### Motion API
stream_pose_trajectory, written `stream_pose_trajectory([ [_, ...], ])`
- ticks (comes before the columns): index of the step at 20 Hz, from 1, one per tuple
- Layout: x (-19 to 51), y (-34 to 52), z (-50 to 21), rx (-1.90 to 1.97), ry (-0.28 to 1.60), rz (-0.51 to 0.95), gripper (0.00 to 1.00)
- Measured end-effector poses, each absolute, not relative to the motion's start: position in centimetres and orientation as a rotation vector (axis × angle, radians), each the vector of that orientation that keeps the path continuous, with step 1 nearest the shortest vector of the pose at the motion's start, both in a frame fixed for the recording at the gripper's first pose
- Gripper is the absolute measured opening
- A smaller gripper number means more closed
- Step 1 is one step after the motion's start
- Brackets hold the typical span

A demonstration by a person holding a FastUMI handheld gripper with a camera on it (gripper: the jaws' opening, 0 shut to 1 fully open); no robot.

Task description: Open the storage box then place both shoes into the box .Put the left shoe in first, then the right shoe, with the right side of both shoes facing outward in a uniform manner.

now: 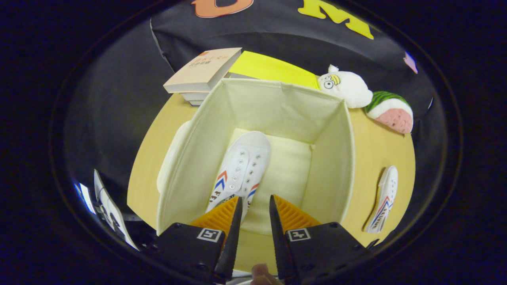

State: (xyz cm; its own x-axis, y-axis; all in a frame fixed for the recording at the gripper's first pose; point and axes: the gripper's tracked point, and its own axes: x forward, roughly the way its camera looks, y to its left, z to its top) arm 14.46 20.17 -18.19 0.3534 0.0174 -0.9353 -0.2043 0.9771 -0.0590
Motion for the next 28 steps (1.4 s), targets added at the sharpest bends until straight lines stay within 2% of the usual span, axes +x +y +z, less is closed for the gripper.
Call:
stream_pose_trajectory([
  [5, 12.7, 17.4, -15.0, -0.246, 1.143, 0.131, 0.48],
  [7, 12.1, 15.6, -14.0, -0.233, 1.130, 0.129, 0.52],
  [13, 10.7, 7.6, -12.4, -0.165, 1.107, 0.074, 0.52],
  [19, 9.5, 2.2, -12.7, -0.033, 1.063, 0.072, 0.52],
  [25, 9.8, -5.0, -13.1, 0.010, 0.963, -0.007, 0.52],
  [28, 9.1, -7.5, -14.3, 0.039, 1.001, 0.008, 0.51],
])
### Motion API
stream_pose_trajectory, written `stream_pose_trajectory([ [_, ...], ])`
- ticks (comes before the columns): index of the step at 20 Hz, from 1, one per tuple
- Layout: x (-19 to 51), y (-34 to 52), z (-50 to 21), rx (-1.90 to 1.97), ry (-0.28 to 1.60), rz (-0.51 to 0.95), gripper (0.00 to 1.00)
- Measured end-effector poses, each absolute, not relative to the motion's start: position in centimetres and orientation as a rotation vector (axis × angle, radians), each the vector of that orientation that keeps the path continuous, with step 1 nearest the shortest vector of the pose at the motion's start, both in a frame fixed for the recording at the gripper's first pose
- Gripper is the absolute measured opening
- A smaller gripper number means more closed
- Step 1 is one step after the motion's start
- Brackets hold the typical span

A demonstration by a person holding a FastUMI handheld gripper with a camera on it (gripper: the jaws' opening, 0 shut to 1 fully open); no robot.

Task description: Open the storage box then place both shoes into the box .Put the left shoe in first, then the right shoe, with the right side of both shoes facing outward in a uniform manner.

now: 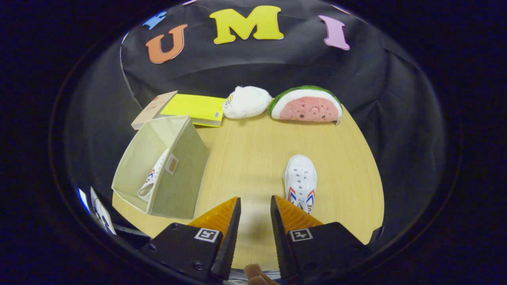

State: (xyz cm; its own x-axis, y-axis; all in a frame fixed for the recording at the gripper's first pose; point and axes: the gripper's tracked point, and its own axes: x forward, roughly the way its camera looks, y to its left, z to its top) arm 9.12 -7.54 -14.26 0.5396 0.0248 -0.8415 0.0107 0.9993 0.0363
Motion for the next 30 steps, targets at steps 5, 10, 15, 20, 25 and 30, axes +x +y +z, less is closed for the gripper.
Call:
stream_pose_trajectory([
  [5, 9.6, -11.4, -16.0, 0.049, 1.027, 0.030, 0.74],
  [10, 9.7, -14.6, -17.3, -0.049, 1.071, -0.041, 0.99],
  [15, 10.5, -17.7, -19.9, -0.036, 1.130, -0.041, 0.99],
  [20, 10.1, -20.9, -23.9, 0.028, 1.219, -0.103, 0.99],
  [25, 10.9, -20.6, -26.8, 0.053, 1.275, -0.107, 0.98],
  [30, 11.3, -19.3, -27.7, 0.081, 1.324, -0.015, 0.55],
])
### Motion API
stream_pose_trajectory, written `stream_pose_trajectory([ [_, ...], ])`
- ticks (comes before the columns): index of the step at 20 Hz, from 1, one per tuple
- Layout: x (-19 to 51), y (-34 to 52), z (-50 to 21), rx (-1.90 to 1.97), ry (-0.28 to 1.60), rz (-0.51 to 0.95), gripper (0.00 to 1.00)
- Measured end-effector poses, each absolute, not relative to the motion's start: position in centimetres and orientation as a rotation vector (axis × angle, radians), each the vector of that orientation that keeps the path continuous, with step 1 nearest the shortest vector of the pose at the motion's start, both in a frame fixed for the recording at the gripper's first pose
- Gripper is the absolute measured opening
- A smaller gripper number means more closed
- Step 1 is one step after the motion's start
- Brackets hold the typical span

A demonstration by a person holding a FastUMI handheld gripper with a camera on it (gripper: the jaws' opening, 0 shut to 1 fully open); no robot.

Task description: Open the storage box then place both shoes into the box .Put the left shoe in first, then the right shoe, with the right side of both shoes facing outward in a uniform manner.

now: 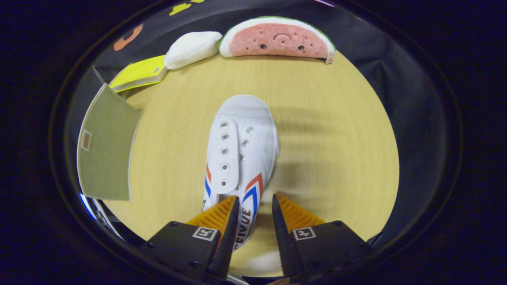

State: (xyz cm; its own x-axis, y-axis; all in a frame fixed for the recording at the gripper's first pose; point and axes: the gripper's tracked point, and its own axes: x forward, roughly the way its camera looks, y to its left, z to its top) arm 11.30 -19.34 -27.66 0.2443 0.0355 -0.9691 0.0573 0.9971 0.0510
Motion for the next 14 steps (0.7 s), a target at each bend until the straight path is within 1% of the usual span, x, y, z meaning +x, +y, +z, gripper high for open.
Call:
stream_pose_trajectory([
  [2, 11.3, -19.2, -27.6, 0.114, 1.309, -0.041, 0.30],
  [3, 11.3, -19.3, -27.4, 0.122, 1.297, -0.054, 0.28],
  [4, 11.3, -19.4, -27.7, 0.126, 1.287, -0.065, 0.22],
  [5, 11.2, -19.5, -27.5, 0.132, 1.271, -0.072, 0.19],
  [6, 11.4, -19.6, -27.2, 0.145, 1.255, -0.071, 0.09],
  [7, 11.2, -19.5, -27.5, 0.165, 1.245, -0.064, 0.06],
  [10, 10.1, -17.9, -27.1, 0.251, 1.218, -0.051, 0.06],
  [14, 8.4, -16.9, -24.4, 0.336, 1.113, -0.071, 0.05],
])
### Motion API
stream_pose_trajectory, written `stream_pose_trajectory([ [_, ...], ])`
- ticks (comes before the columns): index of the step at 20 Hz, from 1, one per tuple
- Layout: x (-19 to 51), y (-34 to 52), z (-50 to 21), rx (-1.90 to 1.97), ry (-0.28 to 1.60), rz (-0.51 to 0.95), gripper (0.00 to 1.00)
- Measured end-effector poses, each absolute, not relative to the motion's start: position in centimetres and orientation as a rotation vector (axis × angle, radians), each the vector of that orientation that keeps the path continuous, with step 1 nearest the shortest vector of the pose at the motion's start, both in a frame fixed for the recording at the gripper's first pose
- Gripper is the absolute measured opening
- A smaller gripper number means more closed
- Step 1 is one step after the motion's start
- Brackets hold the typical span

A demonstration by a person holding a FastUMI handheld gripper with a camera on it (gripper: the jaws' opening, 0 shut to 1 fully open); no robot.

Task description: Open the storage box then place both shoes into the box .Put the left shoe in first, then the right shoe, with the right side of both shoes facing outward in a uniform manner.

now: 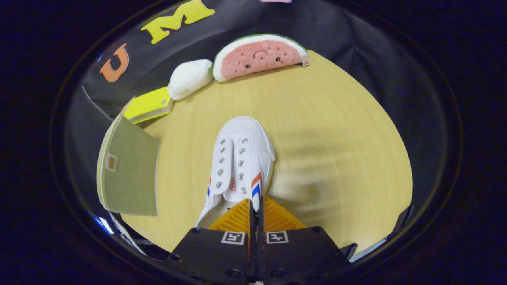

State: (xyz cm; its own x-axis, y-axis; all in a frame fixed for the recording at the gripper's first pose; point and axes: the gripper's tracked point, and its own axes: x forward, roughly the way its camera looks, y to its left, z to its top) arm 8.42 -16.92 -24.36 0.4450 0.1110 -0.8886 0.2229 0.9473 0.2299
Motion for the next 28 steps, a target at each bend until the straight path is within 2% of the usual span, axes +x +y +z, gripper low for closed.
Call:
stream_pose_trajectory([
  [4, 6.1, -14.7, -19.2, 0.320, 1.029, -0.077, 0.05],
  [13, 7.5, -4.5, -9.3, 0.277, 0.904, -0.022, 0.05],
  [21, 10.6, 7.2, -7.5, 0.221, 0.895, 0.050, 0.05],
  [28, 13.7, 13.8, -9.7, 0.176, 0.917, 0.095, 0.05],
])
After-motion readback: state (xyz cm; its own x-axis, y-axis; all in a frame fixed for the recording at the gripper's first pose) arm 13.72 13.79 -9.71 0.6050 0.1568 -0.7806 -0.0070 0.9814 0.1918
